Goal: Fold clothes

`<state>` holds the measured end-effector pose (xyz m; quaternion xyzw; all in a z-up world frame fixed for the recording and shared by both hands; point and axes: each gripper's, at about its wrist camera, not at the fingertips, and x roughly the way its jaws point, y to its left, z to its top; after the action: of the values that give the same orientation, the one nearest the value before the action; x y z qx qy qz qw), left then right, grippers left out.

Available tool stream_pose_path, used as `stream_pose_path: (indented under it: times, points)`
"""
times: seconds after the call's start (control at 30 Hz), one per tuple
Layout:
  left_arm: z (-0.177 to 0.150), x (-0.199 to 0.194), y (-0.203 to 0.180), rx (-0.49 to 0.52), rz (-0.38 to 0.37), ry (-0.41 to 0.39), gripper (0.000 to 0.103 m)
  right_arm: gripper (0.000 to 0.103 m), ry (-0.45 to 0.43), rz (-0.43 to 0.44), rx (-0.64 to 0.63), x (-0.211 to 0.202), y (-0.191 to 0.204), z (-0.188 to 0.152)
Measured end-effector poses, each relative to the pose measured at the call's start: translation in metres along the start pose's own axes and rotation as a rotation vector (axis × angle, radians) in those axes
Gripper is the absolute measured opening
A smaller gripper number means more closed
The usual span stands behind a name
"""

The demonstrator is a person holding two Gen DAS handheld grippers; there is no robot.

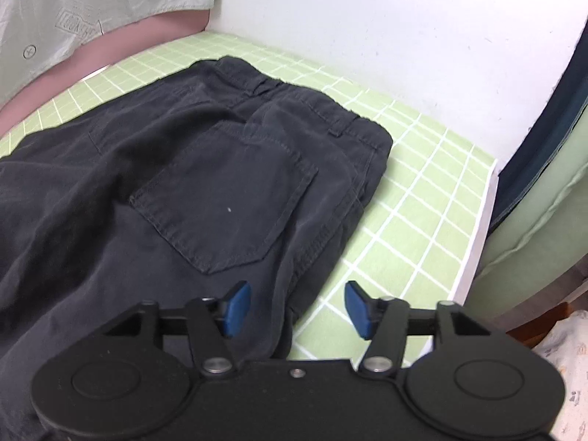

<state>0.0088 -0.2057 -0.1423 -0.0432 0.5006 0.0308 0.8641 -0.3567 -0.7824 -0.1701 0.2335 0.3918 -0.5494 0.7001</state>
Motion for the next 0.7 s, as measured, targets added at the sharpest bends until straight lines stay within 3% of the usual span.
stream_pose_path:
  times: [0.1, 0.27, 0.53, 0.57, 0.63, 0.7]
  points:
    - [0.017, 0.009, -0.019, 0.030, -0.029, -0.013, 0.053, 0.073, -0.046, 0.005, -0.011, -0.005, 0.015, 0.012]
    - [0.038, 0.034, -0.045, 0.072, -0.060, 0.006, 0.053, 0.073, -0.065, 0.019, -0.035, -0.010, 0.043, 0.023]
    - [0.050, 0.063, -0.063, 0.126, -0.037, 0.055, 0.051, 0.075, -0.060, 0.011, -0.083, -0.020, 0.077, 0.017]
    - [0.050, 0.065, -0.063, 0.140, -0.027, 0.056, 0.048, 0.075, -0.055, 0.006, -0.083, -0.020, 0.080, 0.016]
    - [0.049, 0.067, -0.062, 0.152, 0.008, 0.051, 0.031, 0.075, -0.045, -0.002, -0.085, -0.020, 0.084, 0.013]
    - [0.050, 0.065, -0.059, 0.150, 0.003, 0.045, 0.023, 0.075, -0.040, -0.011, -0.082, -0.021, 0.089, 0.011]
